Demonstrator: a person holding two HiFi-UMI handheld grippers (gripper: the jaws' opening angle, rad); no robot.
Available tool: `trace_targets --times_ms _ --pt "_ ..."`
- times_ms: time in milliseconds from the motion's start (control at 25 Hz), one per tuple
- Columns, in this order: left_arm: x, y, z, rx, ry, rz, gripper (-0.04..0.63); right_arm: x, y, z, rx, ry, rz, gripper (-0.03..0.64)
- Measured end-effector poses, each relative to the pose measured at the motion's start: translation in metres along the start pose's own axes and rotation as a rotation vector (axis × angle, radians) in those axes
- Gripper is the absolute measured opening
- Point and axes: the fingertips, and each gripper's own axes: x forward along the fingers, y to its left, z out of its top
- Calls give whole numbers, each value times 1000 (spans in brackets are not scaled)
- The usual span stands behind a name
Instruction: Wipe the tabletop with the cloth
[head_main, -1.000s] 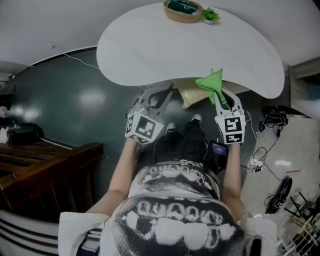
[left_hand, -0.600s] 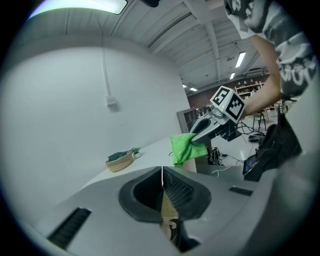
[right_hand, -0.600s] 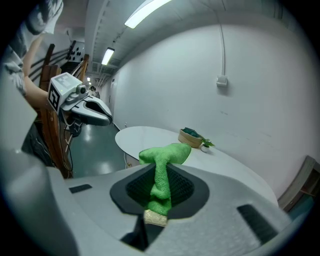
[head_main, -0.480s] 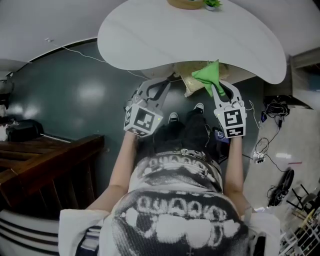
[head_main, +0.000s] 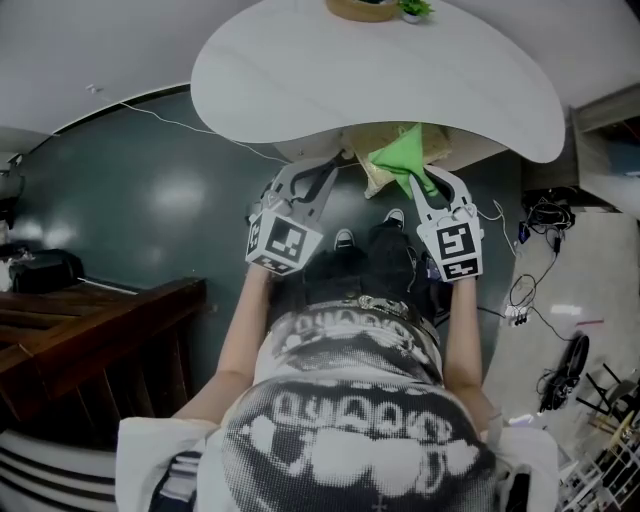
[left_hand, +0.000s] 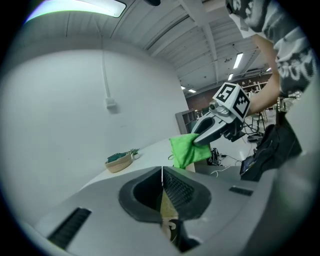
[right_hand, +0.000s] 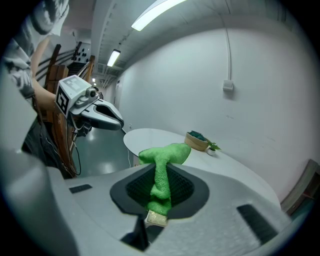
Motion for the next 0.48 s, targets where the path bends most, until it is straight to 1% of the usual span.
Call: trace_targets --times_ms 200,480 --pt "2 -3 2 2 -2 -15 6 0 1 -3 -3 3 0 54" --pt "4 -3 -4 -1 -1 -10 6 0 2 -4 -4 13 0 54"
